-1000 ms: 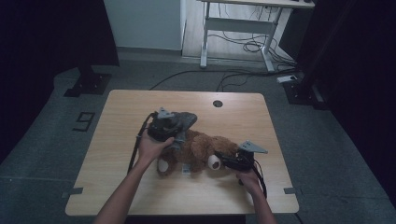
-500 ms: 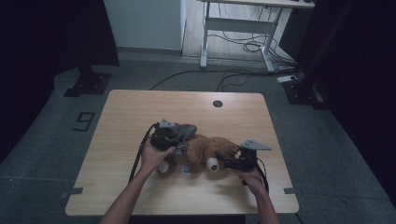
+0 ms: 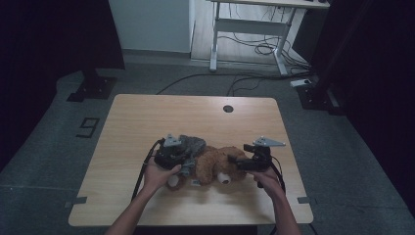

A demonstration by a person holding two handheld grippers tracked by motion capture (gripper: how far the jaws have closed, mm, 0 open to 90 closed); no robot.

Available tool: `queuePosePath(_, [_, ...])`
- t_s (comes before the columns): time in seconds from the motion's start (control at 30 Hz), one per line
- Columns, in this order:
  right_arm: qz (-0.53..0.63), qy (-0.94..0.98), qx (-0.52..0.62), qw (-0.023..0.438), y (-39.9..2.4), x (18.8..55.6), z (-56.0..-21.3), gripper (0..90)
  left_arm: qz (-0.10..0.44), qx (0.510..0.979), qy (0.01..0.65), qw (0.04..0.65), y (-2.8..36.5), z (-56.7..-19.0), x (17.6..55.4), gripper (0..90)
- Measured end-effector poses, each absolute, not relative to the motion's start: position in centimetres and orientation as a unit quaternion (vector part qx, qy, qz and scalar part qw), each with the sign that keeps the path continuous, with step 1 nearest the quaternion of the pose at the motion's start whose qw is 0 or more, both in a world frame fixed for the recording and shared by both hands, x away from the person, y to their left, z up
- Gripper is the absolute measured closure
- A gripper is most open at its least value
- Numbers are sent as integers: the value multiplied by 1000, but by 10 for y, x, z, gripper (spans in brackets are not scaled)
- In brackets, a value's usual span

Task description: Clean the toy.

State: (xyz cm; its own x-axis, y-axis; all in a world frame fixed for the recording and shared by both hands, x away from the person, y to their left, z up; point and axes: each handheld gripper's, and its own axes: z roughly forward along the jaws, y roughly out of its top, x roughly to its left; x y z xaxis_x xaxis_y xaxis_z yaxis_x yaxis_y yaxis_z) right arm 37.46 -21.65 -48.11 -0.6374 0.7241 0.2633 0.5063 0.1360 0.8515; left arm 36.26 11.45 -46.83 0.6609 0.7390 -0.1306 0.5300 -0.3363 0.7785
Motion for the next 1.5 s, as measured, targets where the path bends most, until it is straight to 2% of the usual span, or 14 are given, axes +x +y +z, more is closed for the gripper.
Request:
queuePosePath(0.07, [504, 753, 414, 87, -216, 374, -489, 0, 121, 807, 388, 429, 118, -470, 355, 773])
queuePosePath(0.33, [482, 777, 406, 9, -209, 371, -518, 7, 124, 806, 376, 440, 122, -474, 331, 769])
queuePosePath(0.4, [488, 775, 401, 7, -209, 369, -521, 72, 133, 805, 374, 441, 123, -474, 326, 768])
queuePosePath(0.5, [497, 773, 393, 10, -210, 366, -522, 251, 137, 801, 376, 445, 125, -473, 325, 767])
queuePosePath(0.6, [508, 769, 387, 35, -210, 365, -519, 393, 139, 794, 381, 452, 128, -470, 329, 765])
queuePosePath(0.7, [517, 760, 389, 56, -208, 365, -517, 467, 140, 789, 387, 456, 130, -464, 335, 764])
queuePosePath(0.83, [537, 737, 405, 75, -204, 373, -515, 522, 157, 784, 392, 455, 130, -455, 347, 764])
queuePosePath(0.97, [543, 725, 408, 113, -196, 386, -508, 528, 187, 780, 399, 445, 124, -445, 368, 765])
queuePosePath(1.03, [546, 716, 411, 141, -192, 395, -502, 529, 192, 780, 400, 442, 121, -442, 376, 765])
queuePosePath(1.17, [550, 704, 416, 170, -189, 415, -497, 514, 191, 784, 405, 430, 113, -440, 396, 763])
queuePosePath(1.3, [549, 711, 406, 167, -190, 423, -502, 486, 188, 781, 406, 436, 112, -438, 401, 760])
queuePosePath(1.5, [552, 730, 368, 166, -204, 414, -511, 447, 193, 773, 410, 444, 108, -420, 414, 758])
